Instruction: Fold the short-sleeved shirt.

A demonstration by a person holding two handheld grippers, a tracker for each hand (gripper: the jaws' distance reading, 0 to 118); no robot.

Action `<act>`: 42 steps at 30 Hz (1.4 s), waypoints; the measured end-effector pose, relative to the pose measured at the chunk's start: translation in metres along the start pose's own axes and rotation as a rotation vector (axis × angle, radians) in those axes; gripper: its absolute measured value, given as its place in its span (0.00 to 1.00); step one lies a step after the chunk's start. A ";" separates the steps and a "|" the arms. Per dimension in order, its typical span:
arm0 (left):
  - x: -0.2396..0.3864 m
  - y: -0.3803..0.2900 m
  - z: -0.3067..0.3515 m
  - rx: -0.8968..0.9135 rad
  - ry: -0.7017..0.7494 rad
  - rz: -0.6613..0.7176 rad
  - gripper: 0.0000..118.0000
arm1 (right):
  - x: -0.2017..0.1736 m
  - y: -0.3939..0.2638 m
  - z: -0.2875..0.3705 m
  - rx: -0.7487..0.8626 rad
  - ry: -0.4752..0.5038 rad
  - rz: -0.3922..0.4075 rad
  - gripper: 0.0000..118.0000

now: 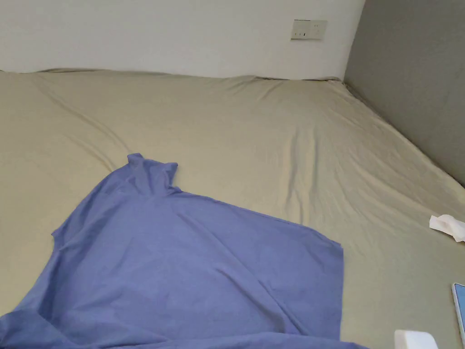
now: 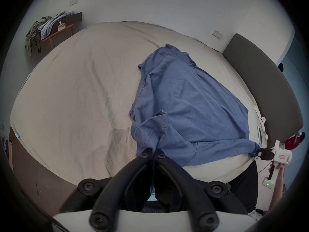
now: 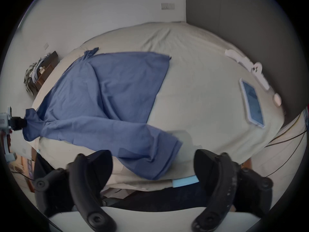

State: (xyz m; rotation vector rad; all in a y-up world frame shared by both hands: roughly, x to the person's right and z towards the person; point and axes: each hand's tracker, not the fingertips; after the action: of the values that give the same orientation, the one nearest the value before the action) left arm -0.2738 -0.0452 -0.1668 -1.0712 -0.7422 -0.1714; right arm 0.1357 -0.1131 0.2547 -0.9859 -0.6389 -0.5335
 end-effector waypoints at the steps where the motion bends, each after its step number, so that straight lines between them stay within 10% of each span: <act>1: -0.003 0.002 0.000 -0.004 -0.006 0.013 0.01 | 0.002 0.001 -0.006 -0.020 0.032 -0.028 0.74; 4: -0.002 -0.001 -0.001 -0.008 -0.005 0.027 0.01 | 0.001 0.000 -0.013 0.013 0.085 -0.099 0.12; 5: -0.007 0.001 0.001 -0.008 0.001 0.028 0.01 | -0.001 -0.002 -0.011 0.045 0.082 -0.100 0.05; 16: -0.003 0.071 0.034 0.163 -0.012 0.054 0.01 | -0.033 0.056 0.055 0.260 0.047 0.027 0.05; 34: -0.003 0.185 -0.153 -0.001 0.073 0.010 0.07 | -0.033 0.113 -0.070 0.060 -0.080 0.091 0.06; 38: -0.005 0.175 -0.134 0.133 0.091 -0.005 0.99 | -0.037 0.108 -0.050 0.178 -0.137 0.136 0.74; 40: -0.001 0.163 -0.102 0.288 0.082 0.014 0.98 | -0.040 0.105 -0.029 0.268 -0.147 0.150 1.00; 42: 0.002 0.142 -0.065 0.448 0.070 0.031 0.99 | -0.048 0.099 -0.004 0.382 -0.144 0.162 1.00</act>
State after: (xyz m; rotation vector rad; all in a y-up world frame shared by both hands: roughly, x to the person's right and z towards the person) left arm -0.1751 -0.0299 -0.2877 -0.6467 -0.6610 -0.0126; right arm 0.1695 -0.0656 0.1611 -0.7097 -0.7497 -0.1865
